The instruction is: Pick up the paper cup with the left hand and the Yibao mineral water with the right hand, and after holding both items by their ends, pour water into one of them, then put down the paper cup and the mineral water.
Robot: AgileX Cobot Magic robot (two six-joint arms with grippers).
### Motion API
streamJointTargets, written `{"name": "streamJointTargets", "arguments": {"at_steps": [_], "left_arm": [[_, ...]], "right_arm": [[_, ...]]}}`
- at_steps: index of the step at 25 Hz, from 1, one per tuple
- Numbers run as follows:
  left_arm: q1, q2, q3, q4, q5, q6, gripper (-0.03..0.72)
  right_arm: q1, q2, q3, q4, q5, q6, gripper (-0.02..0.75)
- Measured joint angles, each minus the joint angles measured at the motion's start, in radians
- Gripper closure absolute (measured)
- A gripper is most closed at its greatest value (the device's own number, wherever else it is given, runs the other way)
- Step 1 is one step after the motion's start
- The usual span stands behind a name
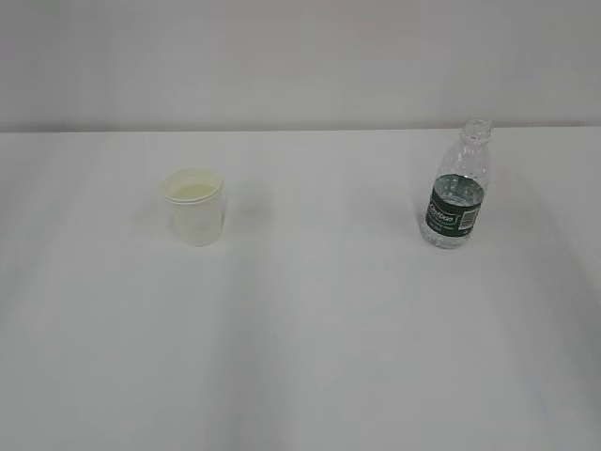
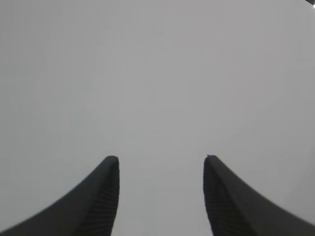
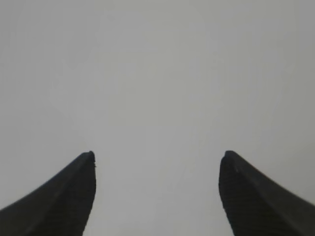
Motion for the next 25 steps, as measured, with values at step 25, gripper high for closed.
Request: {"name": "streamJointTargets", "arguments": {"at_steps": [25], "left_arm": [[0.000,0.005,0.000,-0.421,0.122,0.526,0.322]], "right_arm": [[0.001,0.000,0.000,0.000,0.002,0.000,0.148]]}}
